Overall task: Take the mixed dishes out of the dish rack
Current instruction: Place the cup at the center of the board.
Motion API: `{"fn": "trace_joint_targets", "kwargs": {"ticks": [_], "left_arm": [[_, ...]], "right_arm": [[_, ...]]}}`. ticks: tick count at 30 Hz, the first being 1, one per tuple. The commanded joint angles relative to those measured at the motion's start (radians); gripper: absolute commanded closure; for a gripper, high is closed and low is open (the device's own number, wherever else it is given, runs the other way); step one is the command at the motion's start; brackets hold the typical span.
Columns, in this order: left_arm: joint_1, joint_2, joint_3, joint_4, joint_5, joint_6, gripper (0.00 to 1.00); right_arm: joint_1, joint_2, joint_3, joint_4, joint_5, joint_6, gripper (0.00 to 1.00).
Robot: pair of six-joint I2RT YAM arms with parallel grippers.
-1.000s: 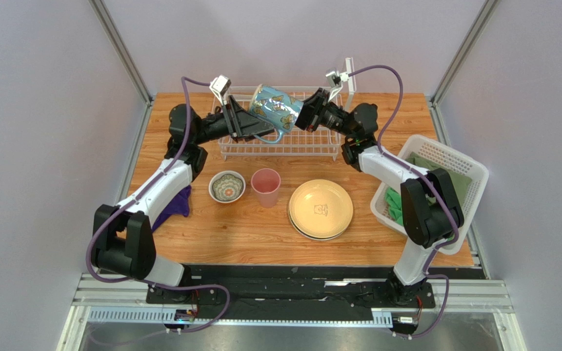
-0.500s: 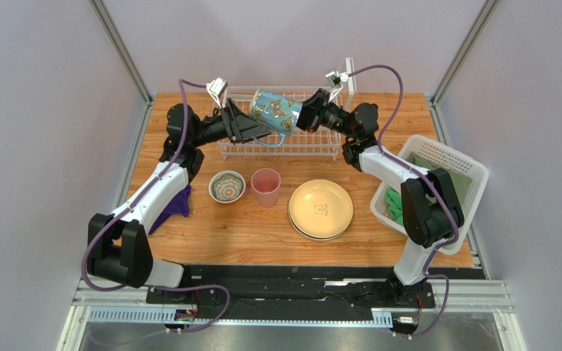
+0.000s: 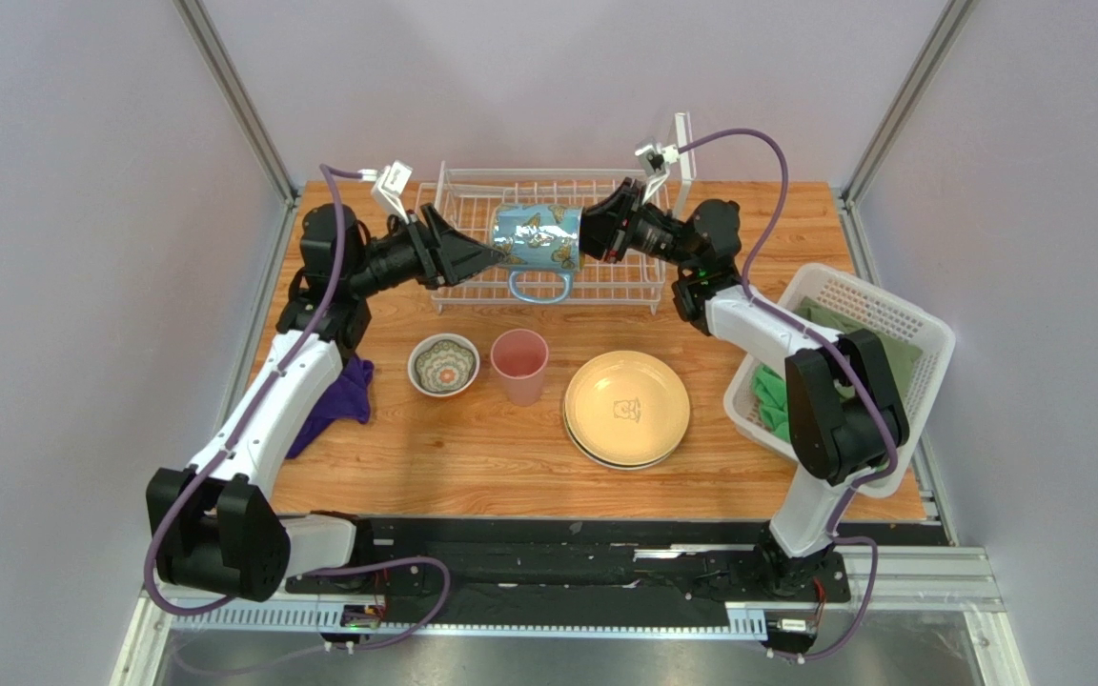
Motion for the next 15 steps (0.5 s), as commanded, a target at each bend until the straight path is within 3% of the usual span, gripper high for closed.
{"fn": "trace_joint_targets", "kwargs": {"ticks": [1, 11, 15], "left_arm": [[0.037, -0.045, 0.064, -0.103, -0.123, 0.155, 0.25], [0.087, -0.041, 0.139, -0.281, -0.243, 0.293, 0.25], [0.087, -0.027, 0.176, -0.327, -0.269, 0.35, 0.25]], "right_arm": [[-0.001, -0.128, 0.018, -0.007, 0.008, -0.056, 1.0], [0.0, -0.244, 0.049, -0.301, 0.001, -0.249, 1.0], [0.003, -0.301, 0.072, -0.497, 0.003, -0.352, 1.0]]}}
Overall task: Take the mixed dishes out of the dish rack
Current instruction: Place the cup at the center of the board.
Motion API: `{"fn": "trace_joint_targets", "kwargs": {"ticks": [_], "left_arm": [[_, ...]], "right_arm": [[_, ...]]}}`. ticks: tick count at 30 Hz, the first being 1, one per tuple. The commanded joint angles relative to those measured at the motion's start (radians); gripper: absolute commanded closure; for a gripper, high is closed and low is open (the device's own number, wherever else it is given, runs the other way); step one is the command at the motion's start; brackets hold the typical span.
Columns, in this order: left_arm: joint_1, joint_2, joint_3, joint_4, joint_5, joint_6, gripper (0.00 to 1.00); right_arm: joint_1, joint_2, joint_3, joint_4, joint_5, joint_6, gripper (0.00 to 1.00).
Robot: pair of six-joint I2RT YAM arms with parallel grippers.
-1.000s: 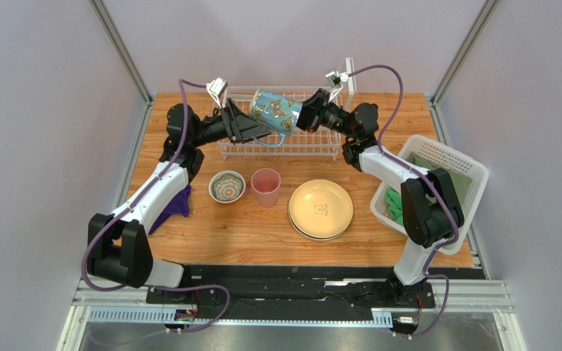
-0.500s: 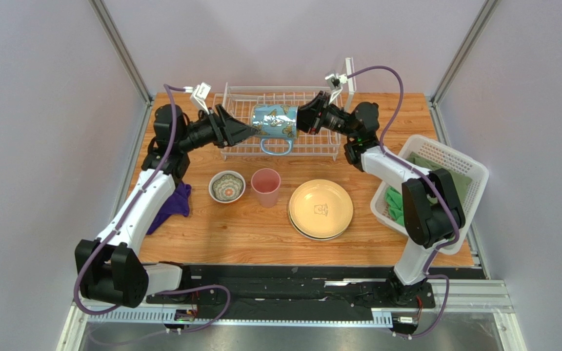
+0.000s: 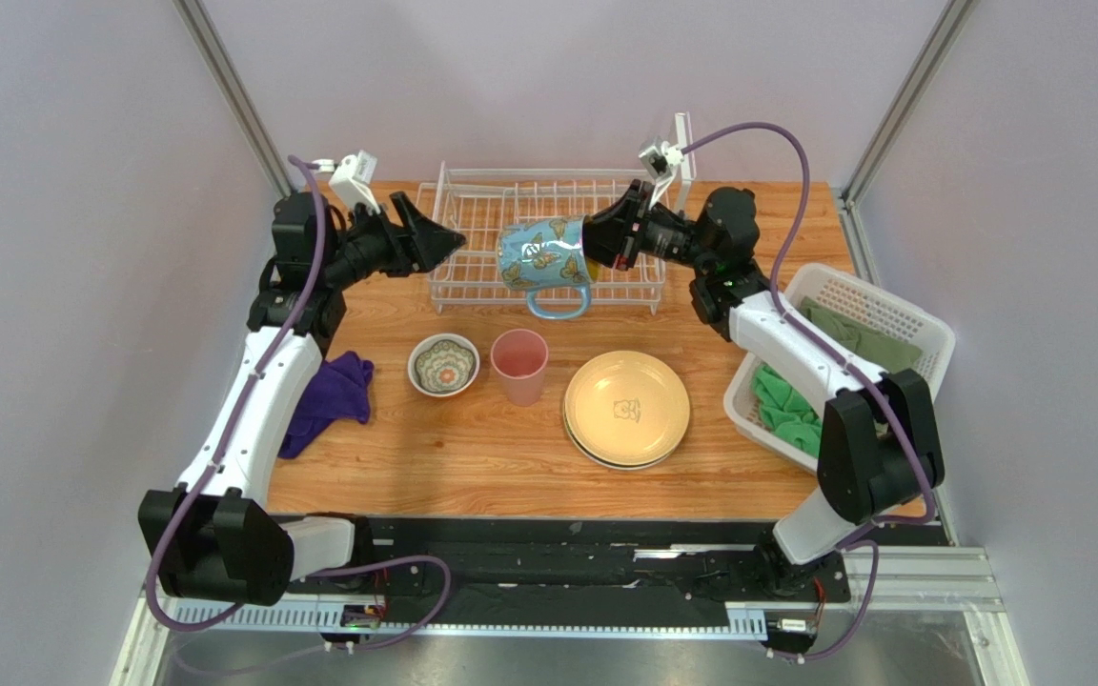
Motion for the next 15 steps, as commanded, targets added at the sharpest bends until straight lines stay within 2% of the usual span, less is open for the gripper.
{"fn": "trace_joint_targets", "kwargs": {"ticks": [1, 7, 15], "left_arm": [[0.004, 0.004, 0.077, -0.066, -0.056, 0.119, 0.26], [0.004, 0.058, 0.158, -0.161, -0.088, 0.214, 0.27], [0.004, 0.116, 0.239, -0.258, -0.149, 0.342, 0.27]], "right_arm": [[0.006, -0.124, 0.1, -0.171, 0.01, -0.151, 1.0], [0.045, -0.19, 0.155, -0.533, 0.032, -0.415, 1.0], [0.157, -0.174, 0.279, -1.017, 0.188, -0.742, 1.0]]}}
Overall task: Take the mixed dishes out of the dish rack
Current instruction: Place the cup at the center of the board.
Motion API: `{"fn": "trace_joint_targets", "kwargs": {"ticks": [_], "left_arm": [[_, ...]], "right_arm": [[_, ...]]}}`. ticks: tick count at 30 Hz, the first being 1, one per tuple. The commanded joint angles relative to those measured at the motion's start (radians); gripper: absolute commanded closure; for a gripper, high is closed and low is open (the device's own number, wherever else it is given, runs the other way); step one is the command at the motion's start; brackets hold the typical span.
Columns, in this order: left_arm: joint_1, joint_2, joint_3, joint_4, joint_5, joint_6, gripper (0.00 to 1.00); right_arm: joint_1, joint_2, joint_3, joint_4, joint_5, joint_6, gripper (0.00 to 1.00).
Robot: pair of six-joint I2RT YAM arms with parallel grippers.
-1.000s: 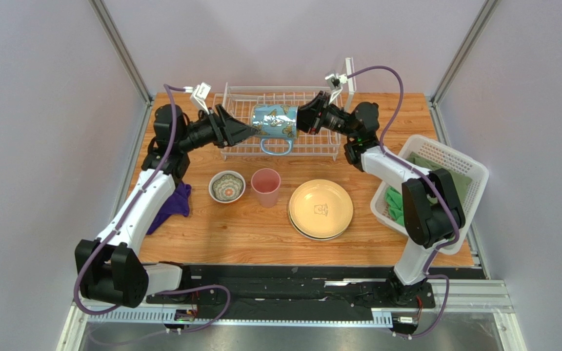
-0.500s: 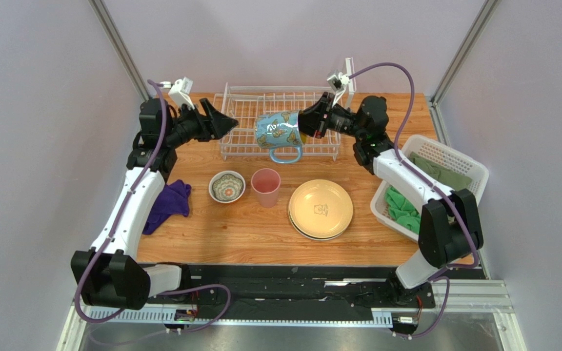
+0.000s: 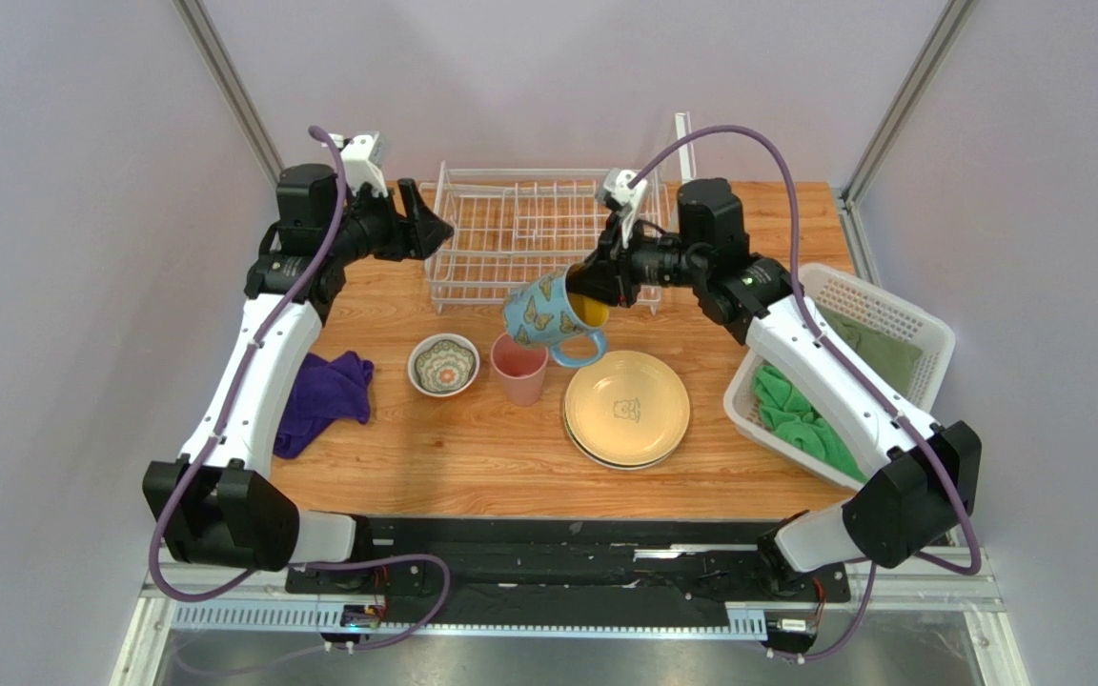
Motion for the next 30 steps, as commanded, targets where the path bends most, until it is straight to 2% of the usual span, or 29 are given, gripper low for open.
{"fn": "trace_joint_targets", "kwargs": {"ticks": [1, 5, 14, 22, 30], "left_arm": [[0.004, 0.015, 0.061, -0.062, -0.05, 0.116, 0.26], [0.004, 0.014, 0.045, -0.06, -0.071, 0.148, 0.24], [0.004, 0.008, 0.023, -0.083, -0.137, 0.228, 0.21], [0.004, -0.028, -0.035, -0.06, -0.162, 0.274, 0.2], [0.005, -0.032, -0.063, -0.06, -0.173, 0.277, 0.2]], "right_arm": [[0.084, -0.026, 0.128, -0.255, 0.108, -0.236, 1.0], [0.167, 0.023, 0.179, -0.395, 0.232, -0.331, 1.0], [0.362, 0.155, 0.262, -0.534, 0.452, -0.429, 1.0], [0.468, 0.281, 0.29, -0.524, 0.52, -0.489, 1.0], [0.503, 0.404, 0.382, -0.545, 0.526, -0.54, 1.0]]}}
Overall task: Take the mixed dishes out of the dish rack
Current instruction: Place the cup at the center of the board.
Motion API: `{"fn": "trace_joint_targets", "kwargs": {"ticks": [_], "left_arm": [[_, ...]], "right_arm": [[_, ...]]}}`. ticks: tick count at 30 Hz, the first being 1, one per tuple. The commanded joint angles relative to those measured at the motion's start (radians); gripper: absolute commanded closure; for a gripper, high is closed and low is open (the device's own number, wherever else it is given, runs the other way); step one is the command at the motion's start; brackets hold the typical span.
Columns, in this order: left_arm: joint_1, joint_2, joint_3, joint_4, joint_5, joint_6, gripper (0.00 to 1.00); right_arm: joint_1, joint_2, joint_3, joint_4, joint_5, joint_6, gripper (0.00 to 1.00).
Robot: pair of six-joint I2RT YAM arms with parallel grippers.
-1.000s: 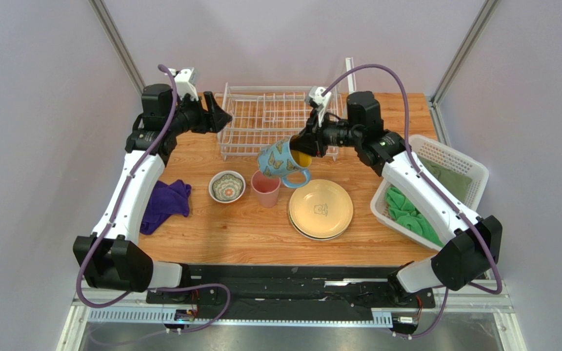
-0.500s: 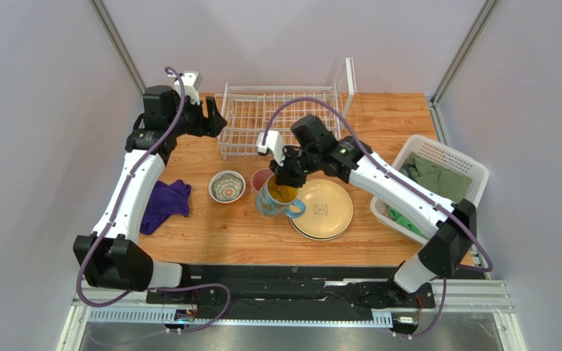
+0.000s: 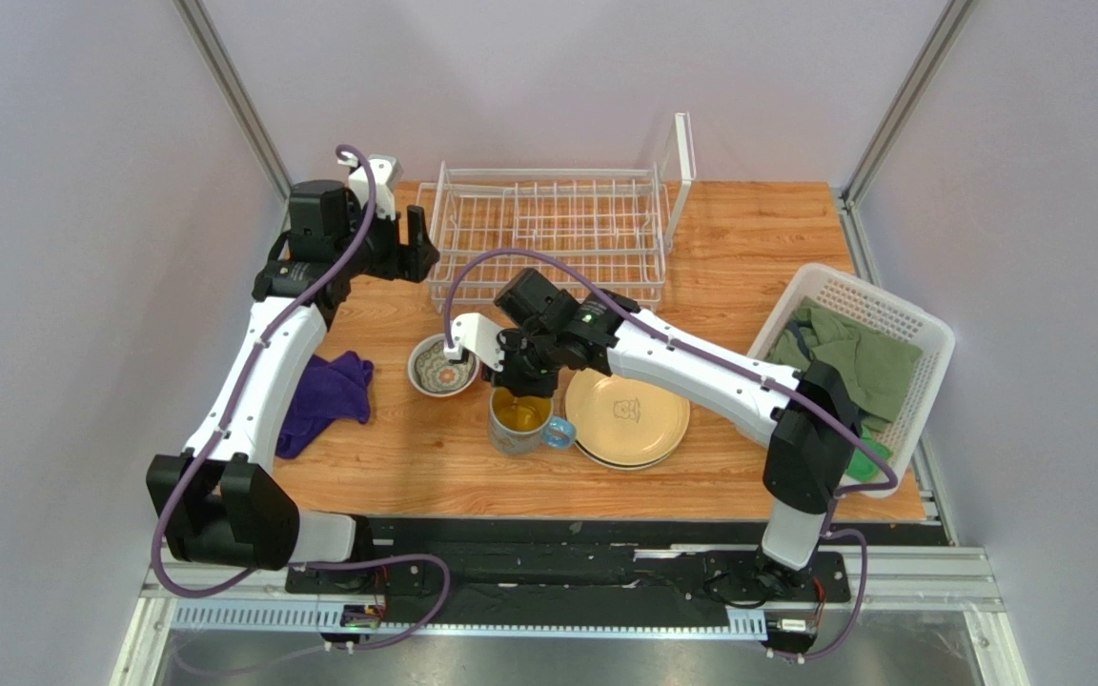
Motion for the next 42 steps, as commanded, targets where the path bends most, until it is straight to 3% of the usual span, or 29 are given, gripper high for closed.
{"fn": "trace_joint_targets", "kwargs": {"ticks": [1, 20, 42], "left_arm": [[0.005, -0.041, -0.01, 0.025, -0.015, 0.028, 0.2], [0.028, 0.001, 0.0, 0.033, -0.013, 0.054, 0.2], [0.035, 0.024, 0.0, 0.036, 0.001, 0.062, 0.21]], "right_arm": [[0.018, 0.034, 0.122, 0.036, 0.006, -0.053, 1.0], [0.031, 0.244, 0.268, -0.012, 0.015, -0.173, 1.0], [0.033, 0.324, 0.329, -0.081, -0.021, -0.225, 1.0]]}}
